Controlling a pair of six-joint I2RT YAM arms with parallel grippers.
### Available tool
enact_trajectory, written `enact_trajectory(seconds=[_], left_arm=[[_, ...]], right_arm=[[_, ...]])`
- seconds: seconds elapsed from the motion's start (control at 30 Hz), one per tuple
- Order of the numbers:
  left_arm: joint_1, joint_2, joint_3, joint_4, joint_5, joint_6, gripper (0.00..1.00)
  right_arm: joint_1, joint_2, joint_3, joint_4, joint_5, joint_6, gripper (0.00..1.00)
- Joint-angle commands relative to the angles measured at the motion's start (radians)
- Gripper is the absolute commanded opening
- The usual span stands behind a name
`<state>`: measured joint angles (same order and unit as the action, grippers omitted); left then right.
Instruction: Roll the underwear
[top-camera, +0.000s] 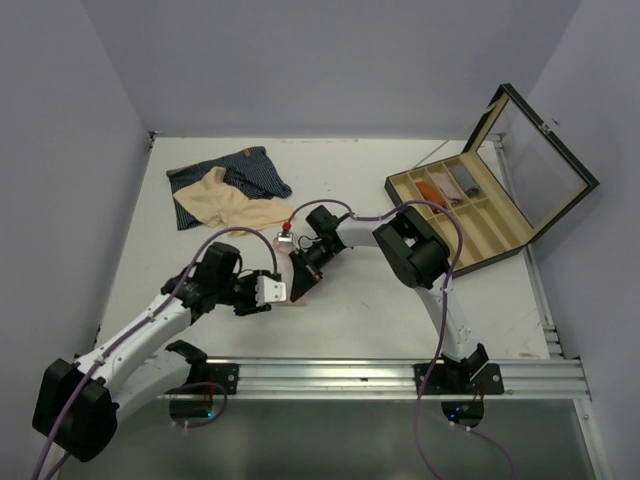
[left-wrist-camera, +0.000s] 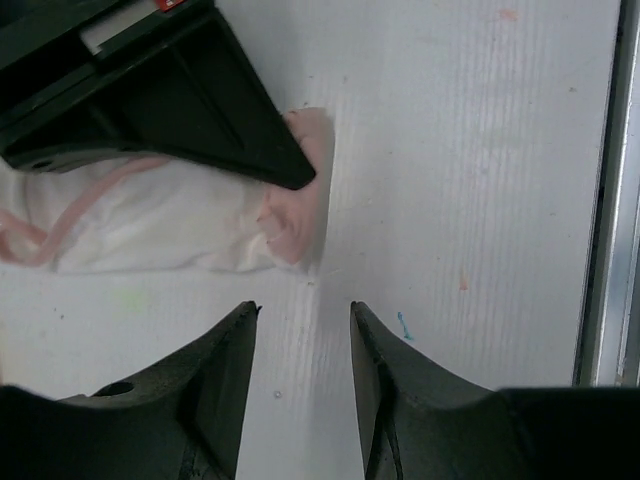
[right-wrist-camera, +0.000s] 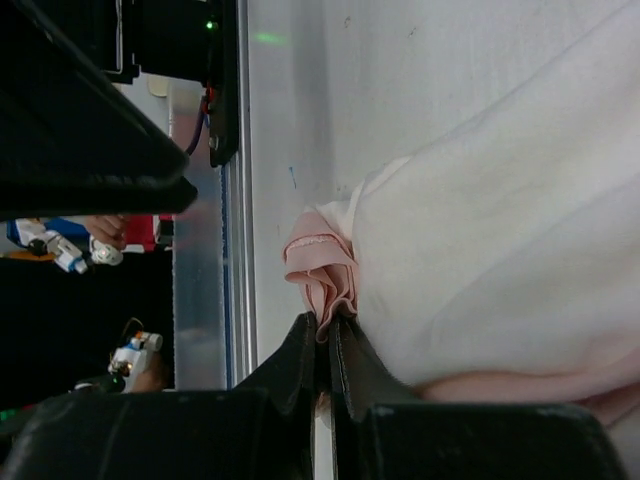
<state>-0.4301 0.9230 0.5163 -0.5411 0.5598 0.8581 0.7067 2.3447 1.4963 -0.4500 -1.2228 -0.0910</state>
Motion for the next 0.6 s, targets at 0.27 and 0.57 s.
enact_trajectory(seconds=[0.27,0.57], left_arm=[[-0.240,0.132,-0.084,0.342,-0.219,0.010,0.46],[-0.294,0.279,-0.098,0.486,-0.316,0.012,0.46]], right_arm=[[-0.007,0.090,-0.053,0.112,0.144,0.134,0.00],[-0.007,0.099,-0.048,0.086,0.135,0.116,0.00]])
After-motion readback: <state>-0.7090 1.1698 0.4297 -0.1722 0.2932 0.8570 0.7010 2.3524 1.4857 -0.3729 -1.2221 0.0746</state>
